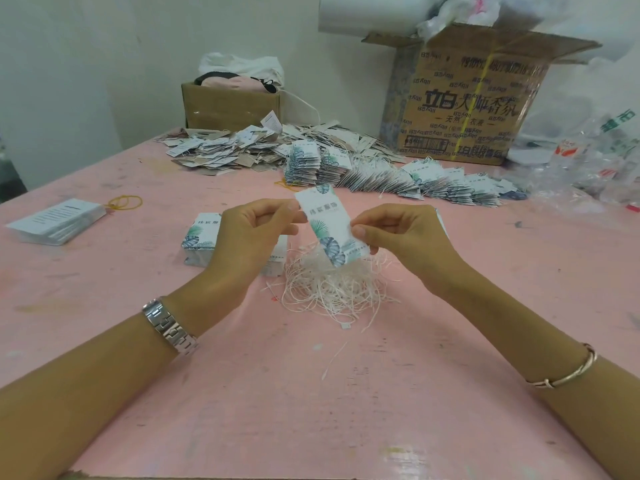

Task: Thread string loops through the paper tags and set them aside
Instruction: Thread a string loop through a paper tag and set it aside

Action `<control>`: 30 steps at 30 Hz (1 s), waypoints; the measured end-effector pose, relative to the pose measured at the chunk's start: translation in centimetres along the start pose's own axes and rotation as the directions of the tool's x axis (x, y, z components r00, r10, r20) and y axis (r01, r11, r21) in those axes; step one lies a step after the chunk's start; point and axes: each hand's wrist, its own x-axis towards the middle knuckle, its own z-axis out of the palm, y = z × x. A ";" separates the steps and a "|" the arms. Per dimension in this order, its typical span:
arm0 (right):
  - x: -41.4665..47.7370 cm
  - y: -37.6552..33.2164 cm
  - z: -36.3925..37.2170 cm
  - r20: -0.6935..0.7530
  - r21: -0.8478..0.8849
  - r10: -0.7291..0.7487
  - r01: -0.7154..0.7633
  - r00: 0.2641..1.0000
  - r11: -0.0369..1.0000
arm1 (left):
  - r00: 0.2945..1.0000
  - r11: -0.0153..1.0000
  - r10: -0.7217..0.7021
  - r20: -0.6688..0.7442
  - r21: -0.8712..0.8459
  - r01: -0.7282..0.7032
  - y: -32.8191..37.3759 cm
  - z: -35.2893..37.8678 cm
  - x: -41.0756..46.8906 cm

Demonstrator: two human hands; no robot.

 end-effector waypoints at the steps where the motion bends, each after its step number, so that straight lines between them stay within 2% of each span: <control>1: 0.3 0.2 -0.5 -0.025 -0.002 0.010 -0.011 1.000 1.000 | 1.000 1.000 0.006 0.001 0.007 -0.006 -0.1 0.0 0.0; 7: 2.4 1.4 -5.8 -0.228 -0.161 0.024 -0.062 0.973 0.985 | 0.999 0.999 0.039 -0.005 0.014 -0.039 -0.1 0.1 0.2; 12: 3.7 4.0 -10.6 -0.426 -0.227 0.023 -0.131 0.904 0.965 | 0.997 0.998 0.065 0.028 0.010 -0.065 -0.2 0.4 -0.2; 15: 3.6 5.8 -12.6 -0.493 -0.248 0.050 -0.196 0.868 0.949 | 0.997 0.998 0.065 0.038 0.010 -0.066 -0.3 0.5 -0.3; 20: 2.7 7.7 -14.1 -0.502 -0.305 0.102 -0.287 0.859 0.908 | 0.995 0.997 0.081 0.051 0.017 -0.082 -0.3 0.6 -0.5; 30: 2.4 7.9 -13.3 -0.421 -0.550 0.016 -0.269 0.907 0.790 | 0.994 0.995 0.089 0.069 0.031 -0.092 -0.3 0.6 -0.5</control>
